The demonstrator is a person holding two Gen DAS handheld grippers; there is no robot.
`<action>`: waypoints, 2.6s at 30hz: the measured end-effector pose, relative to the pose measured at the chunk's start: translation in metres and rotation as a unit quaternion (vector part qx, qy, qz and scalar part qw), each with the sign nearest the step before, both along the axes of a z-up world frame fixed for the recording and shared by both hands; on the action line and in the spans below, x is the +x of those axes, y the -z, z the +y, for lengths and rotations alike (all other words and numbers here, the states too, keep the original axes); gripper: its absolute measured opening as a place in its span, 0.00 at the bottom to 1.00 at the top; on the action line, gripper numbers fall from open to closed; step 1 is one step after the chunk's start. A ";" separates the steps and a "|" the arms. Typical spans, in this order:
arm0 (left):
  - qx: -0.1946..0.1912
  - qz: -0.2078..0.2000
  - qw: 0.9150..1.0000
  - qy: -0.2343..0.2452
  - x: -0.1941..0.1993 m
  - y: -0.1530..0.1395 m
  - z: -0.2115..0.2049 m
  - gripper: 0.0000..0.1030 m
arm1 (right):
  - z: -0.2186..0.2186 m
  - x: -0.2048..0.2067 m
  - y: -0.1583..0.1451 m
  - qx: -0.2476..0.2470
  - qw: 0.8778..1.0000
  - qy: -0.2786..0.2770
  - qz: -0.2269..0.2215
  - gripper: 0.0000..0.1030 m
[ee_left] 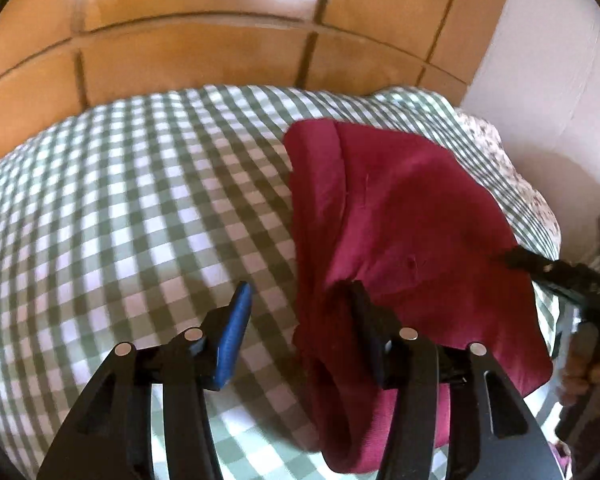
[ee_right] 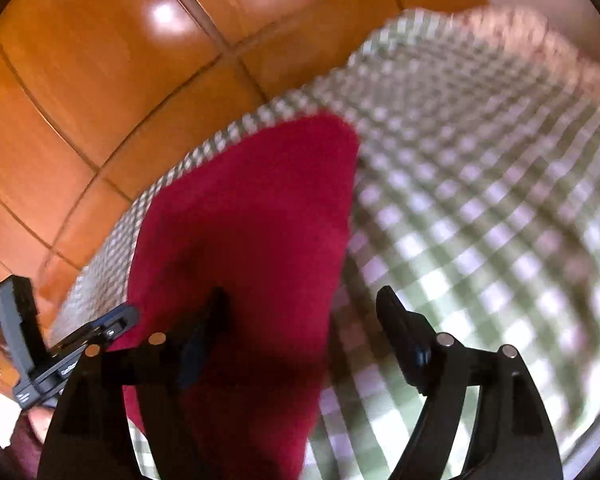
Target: Fold small clothes
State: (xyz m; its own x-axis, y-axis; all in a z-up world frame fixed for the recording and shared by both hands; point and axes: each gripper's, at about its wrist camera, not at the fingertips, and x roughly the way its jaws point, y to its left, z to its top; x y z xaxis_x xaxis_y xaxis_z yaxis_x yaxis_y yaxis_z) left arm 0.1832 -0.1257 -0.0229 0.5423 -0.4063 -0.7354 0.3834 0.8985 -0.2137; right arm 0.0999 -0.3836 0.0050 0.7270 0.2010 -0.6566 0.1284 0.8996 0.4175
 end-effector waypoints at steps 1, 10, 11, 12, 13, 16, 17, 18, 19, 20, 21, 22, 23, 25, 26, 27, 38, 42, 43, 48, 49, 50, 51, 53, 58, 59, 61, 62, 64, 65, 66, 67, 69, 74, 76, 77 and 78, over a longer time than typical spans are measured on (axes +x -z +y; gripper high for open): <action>0.001 -0.006 1.000 -0.005 -0.008 0.000 0.005 0.49 | 0.008 -0.006 -0.011 -0.001 1.000 -0.007 -0.018 0.67; 0.031 -0.013 0.999 -0.034 -0.007 0.018 0.015 0.51 | 0.071 0.013 0.013 -0.083 0.996 -0.041 0.001 0.58; 0.040 -0.019 0.998 -0.033 -0.008 0.012 0.012 0.51 | 0.072 0.012 0.010 -0.087 0.995 -0.039 0.006 0.60; 0.044 -0.024 0.998 -0.036 -0.010 0.009 0.009 0.54 | 0.073 0.010 0.006 -0.090 0.995 -0.038 0.009 0.61; 0.045 -0.028 0.998 -0.042 -0.014 0.004 0.010 0.57 | 0.073 0.007 0.006 -0.094 0.995 -0.036 0.011 0.61; 0.051 -0.044 0.996 -0.067 -0.028 -0.010 0.013 0.68 | 0.078 -0.007 -0.008 -0.107 0.994 -0.033 0.006 0.67; 0.049 -0.052 0.995 -0.073 -0.033 -0.014 0.016 0.68 | 0.080 -0.014 -0.013 -0.109 0.993 -0.036 -0.003 0.66; 0.050 -0.055 0.994 -0.075 -0.035 -0.016 0.017 0.68 | 0.083 -0.021 -0.018 -0.118 0.992 -0.039 -0.014 0.66; 0.054 -0.059 0.994 -0.078 -0.038 -0.018 0.018 0.69 | 0.087 -0.025 -0.021 -0.124 0.991 -0.040 -0.018 0.66; 0.060 -0.062 0.993 -0.081 -0.041 -0.018 0.019 0.70 | 0.093 -0.030 -0.017 -0.131 0.990 -0.049 -0.009 0.67; 0.061 -0.062 0.993 -0.082 -0.043 -0.018 0.021 0.70 | 0.094 -0.024 -0.009 -0.133 0.990 -0.054 0.009 0.67; 0.056 -0.060 0.993 -0.084 -0.046 -0.020 0.022 0.70 | 0.095 -0.022 0.000 -0.137 0.989 -0.054 0.026 0.67; 0.049 -0.060 0.993 -0.084 -0.047 -0.021 0.024 0.70 | 0.098 -0.023 0.010 -0.153 0.986 -0.048 0.038 0.68; 0.043 -0.070 0.993 -0.085 -0.056 -0.029 0.027 0.70 | 0.103 -0.029 0.010 -0.169 0.984 -0.044 0.030 0.69; 0.045 -0.078 0.992 -0.085 -0.060 -0.032 0.028 0.71 | 0.104 -0.031 0.008 -0.163 0.985 -0.043 0.029 0.73; 0.047 -0.085 0.992 -0.087 -0.066 -0.036 0.030 0.73 | 0.103 -0.032 0.006 -0.155 0.987 -0.039 0.027 0.77; 0.038 -0.114 0.987 -0.110 -0.102 -0.056 0.045 0.74 | 0.094 -0.058 -0.018 -0.135 0.991 0.011 -0.002 0.83; 0.037 -0.121 0.986 -0.108 -0.107 -0.059 0.045 0.74 | 0.085 -0.055 -0.030 -0.129 0.992 0.011 -0.013 0.83; 0.038 -0.122 0.986 -0.109 -0.107 -0.059 0.043 0.74 | 0.083 -0.051 -0.032 -0.126 0.992 0.009 -0.015 0.83; 0.039 -0.128 0.986 -0.097 -0.102 -0.056 0.035 0.74 | 0.078 -0.015 -0.045 -0.105 0.994 -0.028 -0.015 0.83; 0.038 -0.127 0.987 -0.087 -0.099 -0.054 0.031 0.74 | 0.077 -0.001 -0.046 -0.100 0.994 -0.035 -0.010 0.83; 0.039 -0.125 0.988 -0.078 -0.095 -0.052 0.027 0.74 | 0.075 0.009 -0.045 -0.096 0.995 -0.038 -0.006 0.83; 0.039 -0.122 0.989 -0.071 -0.092 -0.050 0.024 0.74 | 0.073 0.020 -0.043 -0.094 0.995 -0.043 -0.001 0.83; 0.045 -0.110 0.991 -0.058 -0.081 -0.042 0.017 0.74 | 0.069 0.049 -0.036 -0.097 0.994 -0.047 0.016 0.83; 0.081 -0.024 0.995 -0.051 -0.036 0.003 0.002 0.74 | 0.066 0.103 0.000 -0.106 0.990 -0.056 0.077 0.84; 0.073 -0.013 0.996 -0.056 -0.032 0.008 0.004 0.74 | 0.071 0.105 0.002 -0.120 0.988 -0.054 0.078 0.84; 0.057 -0.009 0.996 -0.062 -0.034 0.008 0.009 0.75 | 0.076 0.100 -0.005 -0.131 0.988 -0.052 0.070 0.85; 0.051 -0.011 0.997 -0.063 -0.036 0.007 0.012 0.75 | 0.078 0.091 -0.012 -0.127 0.989 -0.050 0.052 0.84; 0.037 -0.016 0.997 -0.072 -0.045 0.001 0.020 0.75 | 0.080 0.073 -0.022 -0.123 0.991 -0.040 0.026 0.84; 0.036 -0.022 0.996 -0.080 -0.050 -0.002 0.024 0.75 | 0.082 0.062 -0.025 -0.128 0.991 -0.029 0.016 0.86; 0.036 -0.028 0.995 -0.086 -0.055 -0.006 0.027 0.75 | 0.084 0.053 -0.028 -0.130 0.991 -0.021 0.006 0.89; 0.038 -0.034 0.994 -0.092 -0.060 -0.009 0.030 0.78 | 0.085 0.042 -0.028 -0.128 0.992 -0.015 -0.002 0.90; 0.046 -0.050 0.992 -0.103 -0.070 -0.019 0.034 0.80 | 0.089 0.019 -0.027 -0.126 0.992 -0.002 -0.009 0.92; 0.059 -0.078 0.987 -0.129 -0.098 -0.036 0.047 0.86 | 0.103 -0.031 -0.019 -0.139 0.990 0.018 -0.006 0.95; 0.060 -0.085 0.986 -0.133 -0.108 -0.041 0.052 0.87 | 0.107 -0.047 -0.016 -0.142 0.990 0.022 -0.004 0.97; 0.061 -0.088 0.985 -0.132 -0.114 -0.042 0.054 0.87 | 0.109 -0.055 -0.014 -0.149 0.988 0.025 -0.004 0.98; 0.062 -0.089 0.985 -0.132 -0.116 -0.043 0.054 0.87 | 0.111 -0.063 -0.014 -0.158 0.987 0.028 -0.003 0.98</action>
